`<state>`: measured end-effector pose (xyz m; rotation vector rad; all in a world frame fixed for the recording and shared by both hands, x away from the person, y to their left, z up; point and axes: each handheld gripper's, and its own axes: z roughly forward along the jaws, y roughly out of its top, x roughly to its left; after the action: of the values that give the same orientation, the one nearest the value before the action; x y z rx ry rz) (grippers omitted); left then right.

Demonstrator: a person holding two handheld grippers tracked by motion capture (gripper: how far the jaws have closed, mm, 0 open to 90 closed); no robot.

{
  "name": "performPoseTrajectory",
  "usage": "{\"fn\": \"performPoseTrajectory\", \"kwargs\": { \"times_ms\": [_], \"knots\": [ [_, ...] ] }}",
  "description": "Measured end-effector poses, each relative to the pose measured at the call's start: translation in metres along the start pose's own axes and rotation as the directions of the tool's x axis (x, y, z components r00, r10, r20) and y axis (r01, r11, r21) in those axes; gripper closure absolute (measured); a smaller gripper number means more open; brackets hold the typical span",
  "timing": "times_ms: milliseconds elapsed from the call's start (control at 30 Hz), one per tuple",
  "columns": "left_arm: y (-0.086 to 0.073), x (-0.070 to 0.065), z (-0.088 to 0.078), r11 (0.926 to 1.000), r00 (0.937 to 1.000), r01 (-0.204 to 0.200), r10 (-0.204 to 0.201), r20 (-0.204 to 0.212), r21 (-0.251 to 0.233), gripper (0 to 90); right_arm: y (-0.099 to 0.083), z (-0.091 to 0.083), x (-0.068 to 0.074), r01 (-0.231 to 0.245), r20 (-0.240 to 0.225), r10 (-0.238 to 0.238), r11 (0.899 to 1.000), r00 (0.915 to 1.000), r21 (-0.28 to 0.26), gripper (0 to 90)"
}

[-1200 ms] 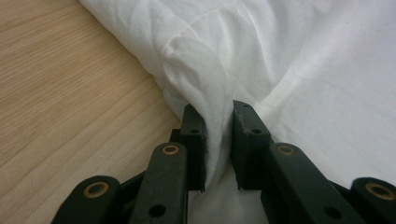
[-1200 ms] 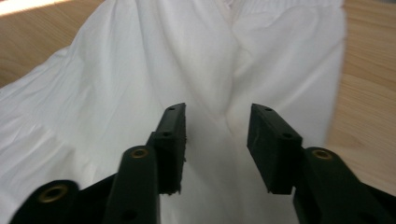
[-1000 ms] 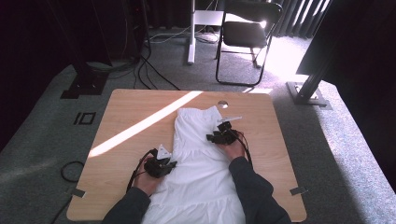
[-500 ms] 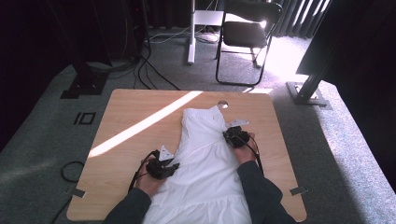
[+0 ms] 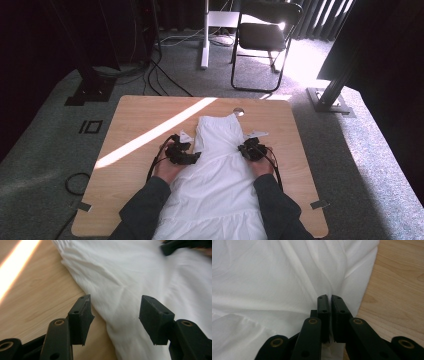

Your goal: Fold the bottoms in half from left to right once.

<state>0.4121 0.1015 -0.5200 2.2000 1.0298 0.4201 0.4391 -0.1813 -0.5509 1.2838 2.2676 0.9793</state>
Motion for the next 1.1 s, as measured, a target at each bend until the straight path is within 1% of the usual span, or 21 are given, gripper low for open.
{"fn": "performPoseTrajectory", "kwargs": {
  "times_ms": [67,100,133,233,300,333,367,400,500,533,567,633,667,700,733,800,833,867,933,1000,1100],
  "knots": [
    [-0.005,0.000,0.019,0.9989,0.9998,0.020,-0.020,0.003,0.042,48.8,-0.001,0.000,-0.001,-0.004,-0.007,0.004,1.000,1.0000,-0.003,85.5],
    [-0.009,-0.001,0.024,0.9993,1.0000,0.005,-0.004,-0.003,0.037,50.7,-0.001,-0.001,0.000,-0.005,-0.007,0.005,1.000,1.0000,-0.003,85.5],
    [-0.012,-0.003,0.024,0.9999,0.9999,0.009,-0.009,0.006,0.009,51.5,-0.002,-0.001,0.000,-0.007,-0.006,0.007,1.000,1.0000,-0.002,85.6],
    [-0.017,-0.006,0.018,0.9999,0.9999,-0.008,0.008,0.008,0.012,56.4,-0.004,-0.005,0.006,0.002,-0.006,-0.002,1.000,1.0000,0.014,85.6],
    [-0.021,-0.007,0.016,0.9999,0.9999,-0.002,0.001,0.017,0.010,58.4,-0.008,-0.009,0.011,0.013,-0.003,-0.013,1.000,0.9999,0.021,85.6],
    [-0.030,-0.012,0.008,1.0000,0.9995,-0.006,0.006,0.032,0.000,59.4,-0.010,-0.012,0.015,0.013,-0.003,-0.013,1.000,0.9999,0.027,85.5],
    [-0.030,-0.012,0.008,1.0000,0.9995,-0.006,0.006,0.032,0.000,59.9,-0.013,-0.016,0.019,0.019,-0.005,-0.019,0.999,0.9998,0.034,85.5],
    [-0.042,-0.020,-0.001,0.9998,0.9990,-0.015,0.016,0.042,-0.009,60.3,-0.016,-0.019,0.024,0.026,-0.010,-0.026,0.999,0.9996,0.041,85.5],
    [-0.057,-0.030,-0.013,0.9990,0.9975,-0.041,0.042,0.057,-0.020,61.1,-0.026,-0.031,0.038,0.060,-0.034,-0.058,0.996,0.9977,0.065,84.8],
    [-0.060,-0.031,-0.016,0.9988,0.9972,-0.045,0.046,0.059,-0.022,61.1,-0.028,-0.034,0.042,0.076,-0.047,-0.073,0.994,0.9963,0.074,83.2],
    [-0.062,-0.032,-0.017,0.9987,0.9971,-0.044,0.046,0.061,-0.026,61.0,-0.029,-0.038,0.045,0.090,-0.059,-0.085,0.992,0.9946,0.088,78.9],
    [-0.062,-0.032,-0.017,0.9987,0.9971,-0.044,0.046,0.061,-0.026,61.0,-0.029,-0.041,0.047,0.097,-0.071,-0.091,0.991,0.9933,0.093,78.9],
    [-0.063,-0.032,-0.017,0.9985,0.9969,-0.046,0.047,0.063,-0.029,61.0,-0.027,-0.047,0.045,0.098,-0.071,-0.094,0.993,0.9930,0.060,68.4],
    [-0.061,-0.032,-0.017,0.9986,0.9967,-0.049,0.050,0.063,-0.020,61.0,-0.025,-0.050,0.043,0.087,-0.060,-0.085,0.995,0.9946,0.042,66.3],
    [-0.061,-0.032,-0.017,0.9986,0.9966,-0.051,0.052,0.064,-0.018,61.1,-0.020,-0.055,0.038,0.061,-0.062,-0.061,0.998,0.9962,0.000,64.0],
    [-0.060,-0.031,-0.017,0.9983,0.9963,-0.055,0.056,0.065,-0.016,61.0,-0.013,-0.059,0.030,0.035,-0.060,-0.038,0.998,0.9975,-0.045,59.8],
    [-0.060,-0.031,-0.017,0.9983,0.9963,-0.055,0.056,0.065,-0.016,61.0,-0.013,-0.059,0.030,0.035,-0.060,-0.038,0.998,0.9975,-0.045,59.8],
    [-0.060,-0.031,-0.017,0.9983,0.9963,-0.055,0.056,0.065,-0.016,61.0,-0.008,-0.059,0.024,0.022,-0.049,-0.025,0.998,0.9985,-0.051,58.3],
    [-0.061,-0.031,-0.017,0.9983,0.9962,-0.056,0.057,0.066,-0.017,61.0,0.000,-0.056,0.012,-0.026,-0.075,0.020,0.997,0.9970,-0.072,58.5],
    [-0.060,-0.031,-0.017,0.9983,0.9962,-0.056,0.057,0.066,-0.015,61.0,0.004,-0.052,0.006,-0.047,-0.085,0.041,0.996,0.9956,-0.070,61.9],
    [-0.060,-0.031,-0.017,0.9984,0.9962,-0.056,0.057,0.066,-0.011,60.8,0.009,-0.045,0.003,-0.061,-0.111,0.053,0.996,0.9925,-0.072,62.7]
  ]
}}
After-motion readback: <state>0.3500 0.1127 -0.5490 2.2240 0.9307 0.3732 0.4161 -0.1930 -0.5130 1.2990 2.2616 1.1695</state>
